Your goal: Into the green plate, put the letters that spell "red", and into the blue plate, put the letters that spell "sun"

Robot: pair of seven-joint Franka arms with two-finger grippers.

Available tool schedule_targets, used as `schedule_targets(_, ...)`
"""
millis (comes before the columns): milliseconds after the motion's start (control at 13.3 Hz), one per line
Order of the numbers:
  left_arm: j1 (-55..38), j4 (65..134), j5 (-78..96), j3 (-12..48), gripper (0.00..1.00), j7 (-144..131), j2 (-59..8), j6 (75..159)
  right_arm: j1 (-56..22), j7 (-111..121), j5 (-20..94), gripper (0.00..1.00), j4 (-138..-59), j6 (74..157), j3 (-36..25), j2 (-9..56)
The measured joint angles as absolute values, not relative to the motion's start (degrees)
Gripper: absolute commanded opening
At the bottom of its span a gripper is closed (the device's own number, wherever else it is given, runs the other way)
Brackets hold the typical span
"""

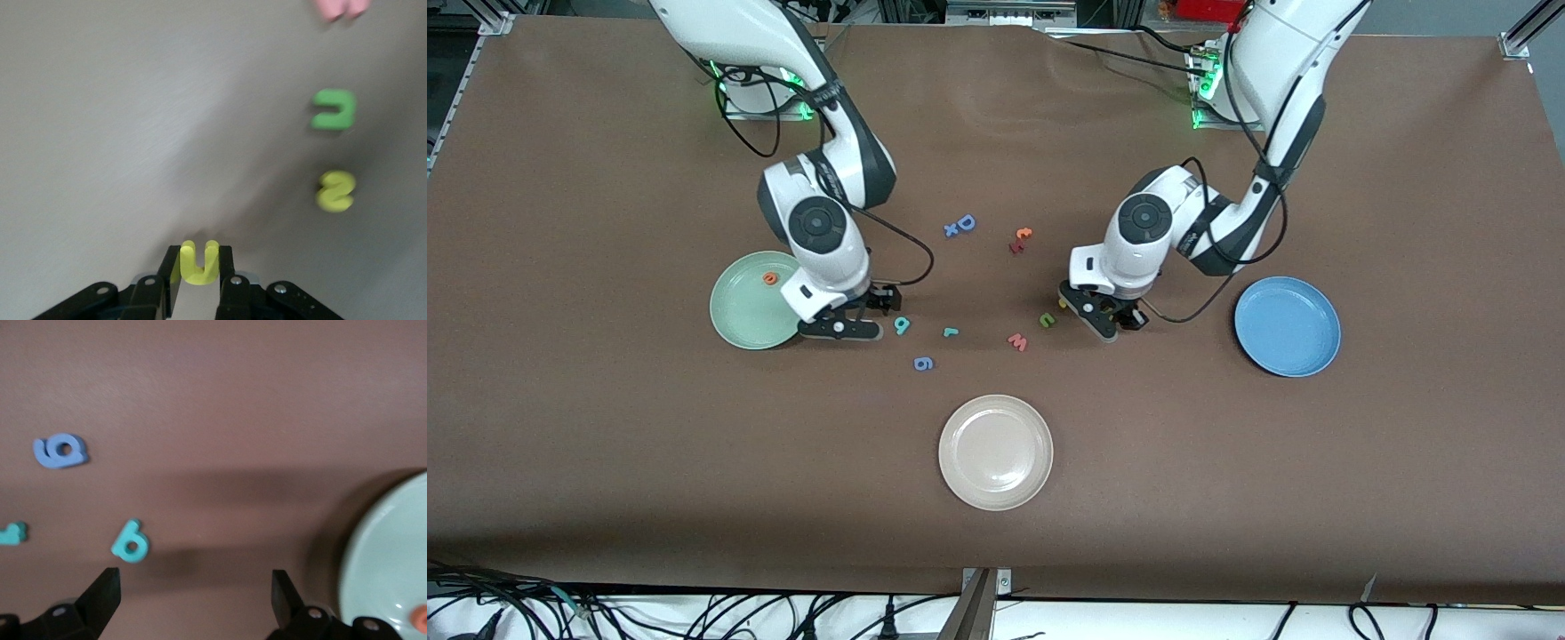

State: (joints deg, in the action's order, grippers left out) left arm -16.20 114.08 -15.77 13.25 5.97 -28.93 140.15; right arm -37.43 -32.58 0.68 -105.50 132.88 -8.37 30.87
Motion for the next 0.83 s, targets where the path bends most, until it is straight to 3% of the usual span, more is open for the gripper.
schedule_targets(300, -9.6, 114.2, -14.2, 13.1, 0.32, 8.2, -22.3, 128.4, -37.5, -35.0, 8.2, 0.92, -100.2, 133.6, -8.3, 35.8)
schedule_targets(375, -7.8, 114.2, -13.9, 13.1, 0.33, 8.4, -21.1, 126.0, -37.7, -37.8, 8.5, 0.80, -100.0, 134.5, -8.2, 36.3)
schedule_targets(525, -3.8, 115.3, -13.8, 13.0, 0.33, 9.0, -19.9, 124.0, -38.6, -42.4, 8.5, 0.67, -100.0, 135.9, -8.0, 37.5)
schedule_targets(826, 4.4, 117.9, -13.0, 12.9, 0.34, 13.0, -19.9, 124.0, -39.9, -44.9, 8.5, 0.53, -100.0, 136.4, -8.1, 39.3)
